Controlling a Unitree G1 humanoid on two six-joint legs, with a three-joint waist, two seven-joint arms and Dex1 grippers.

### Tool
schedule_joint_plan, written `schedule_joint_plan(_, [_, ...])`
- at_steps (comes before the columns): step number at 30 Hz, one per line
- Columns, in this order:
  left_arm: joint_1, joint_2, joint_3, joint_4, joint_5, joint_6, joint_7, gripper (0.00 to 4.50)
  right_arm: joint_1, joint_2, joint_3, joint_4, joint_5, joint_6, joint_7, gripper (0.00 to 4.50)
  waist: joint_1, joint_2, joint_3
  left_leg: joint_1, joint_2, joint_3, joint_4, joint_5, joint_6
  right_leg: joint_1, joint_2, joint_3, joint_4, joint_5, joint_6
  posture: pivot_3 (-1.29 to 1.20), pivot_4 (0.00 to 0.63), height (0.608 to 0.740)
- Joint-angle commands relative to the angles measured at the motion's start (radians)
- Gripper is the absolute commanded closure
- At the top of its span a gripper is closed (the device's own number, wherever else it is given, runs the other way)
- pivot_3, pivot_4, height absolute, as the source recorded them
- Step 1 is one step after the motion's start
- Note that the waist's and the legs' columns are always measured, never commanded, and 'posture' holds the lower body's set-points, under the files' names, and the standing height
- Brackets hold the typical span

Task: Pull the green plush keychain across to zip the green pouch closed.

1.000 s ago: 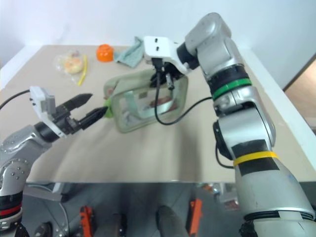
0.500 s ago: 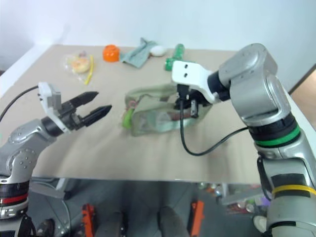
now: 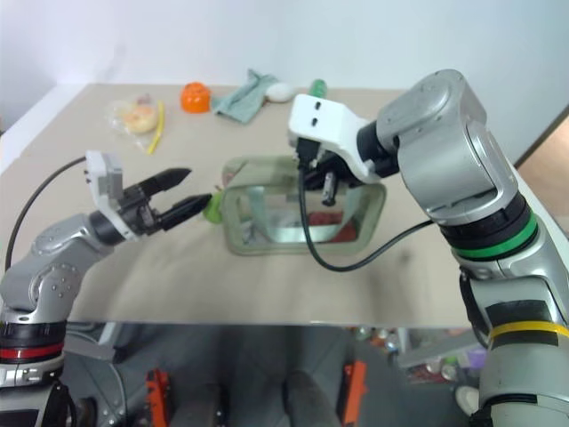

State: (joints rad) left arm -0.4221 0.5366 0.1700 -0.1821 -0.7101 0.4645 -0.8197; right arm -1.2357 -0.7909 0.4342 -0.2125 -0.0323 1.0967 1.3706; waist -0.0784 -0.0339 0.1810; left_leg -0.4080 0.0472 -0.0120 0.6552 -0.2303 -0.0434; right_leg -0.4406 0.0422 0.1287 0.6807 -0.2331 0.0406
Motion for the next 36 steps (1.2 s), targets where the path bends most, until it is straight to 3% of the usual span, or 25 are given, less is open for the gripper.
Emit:
schedule_joint_plan(1, [-0.004,0.003,0.009,-0.065,-0.017,-0.012,-0.014,0.0,0.001,0.013,-0.017,-0.016,0.022,0.03,-0.068,4.45,0.0,0.0,0.0,0.0,0.0,0.0,0.0,0.0,0.0,0.0,0.0,0.0,0.0,0.0,0.0,0.0,0.15,0.74])
schedule_joint_plan(3, [-0.008,0.003,0.008,-0.07,-0.015,-0.009,-0.014,0.0,0.009,0.026,-0.025,-0.011,0.032,0.041,-0.105,4.45,0.0,0.0,0.0,0.0,0.0,0.0,0.0,0.0,0.0,0.0,0.0,0.0,0.0,0.0,0.0,0.0,0.15,0.74])
schedule_joint_plan(4, [-0.01,0.003,0.006,-0.072,-0.013,-0.009,-0.016,0.0,0.013,0.032,-0.033,-0.011,0.04,0.047,-0.122,3.82,0.0,0.0,0.0,0.0,0.0,0.0,0.0,0.0,0.0,0.0,0.0,0.0,0.0,0.0,0.0,0.0,0.15,0.74])
schedule_joint_plan(9, [-0.009,0.007,0.005,-0.078,-0.01,-0.007,-0.018,0.0,0.037,0.078,-0.148,-0.042,0.136,0.081,-0.189,2.15,0.0,0.0,0.0,0.001,0.0,0.0,0.0,0.0,0.001,0.0,0.001,0.0,0.0,0.0,0.0,0.0,0.15,0.74])
schedule_joint_plan(12, [0.0,0.009,0.003,-0.091,-0.008,-0.006,-0.017,0.0,0.052,0.131,-0.34,-0.022,0.233,0.067,-0.241,1.11,0.0,0.0,0.0,0.0,0.0,-0.001,0.0,0.0,0.001,0.0,0.001,0.0,0.0,0.0,0.0,0.0,0.15,0.74])
schedule_joint_plan(15, [0.004,0.011,0.003,-0.106,-0.012,0.002,-0.012,0.0,0.104,0.107,-0.476,-0.02,0.305,0.023,-0.256,0.05,0.004,0.0,0.0,-0.001,0.0,-0.003,0.0,0.0,0.001,0.001,0.001,0.0,0.0,0.0,0.0,0.0,0.15,0.74])
schedule_joint_plan(23, [-0.017,0.027,-0.001,-0.143,-0.035,0.039,-0.018,0.0,0.448,-0.095,-0.731,-0.017,0.411,-0.109,-0.242,0.02,0.009,0.0,0.0,-0.001,-0.004,-0.004,-0.001,0.0,0.001,0.003,-0.002,0.0,-0.001,-0.004,0.005,0.0,0.15,0.74])
schedule_joint_plan(29, [-0.06,0.032,0.011,-0.137,-0.069,0.084,0.002,0.0,0.715,-0.065,-0.866,-0.072,0.455,-0.211,-0.318,0.02,0.001,0.0,0.0,0.002,-0.003,-0.004,0.0,0.001,0.003,0.005,0.001,0.001,0.0,-0.002,0.003,0.0,0.15,0.74])
schedule_joint_plan(36, [-0.078,0.04,0.019,-0.128,-0.092,0.117,0.015,0.0,0.859,-0.032,-0.856,-0.106,0.473,-0.351,-0.381,0.02,-0.001,0.001,0.001,0.004,-0.002,-0.005,0.0,0.002,0.005,0.006,0.002,0.001,0.0,0.0,0.002,0.0,0.15,0.74])
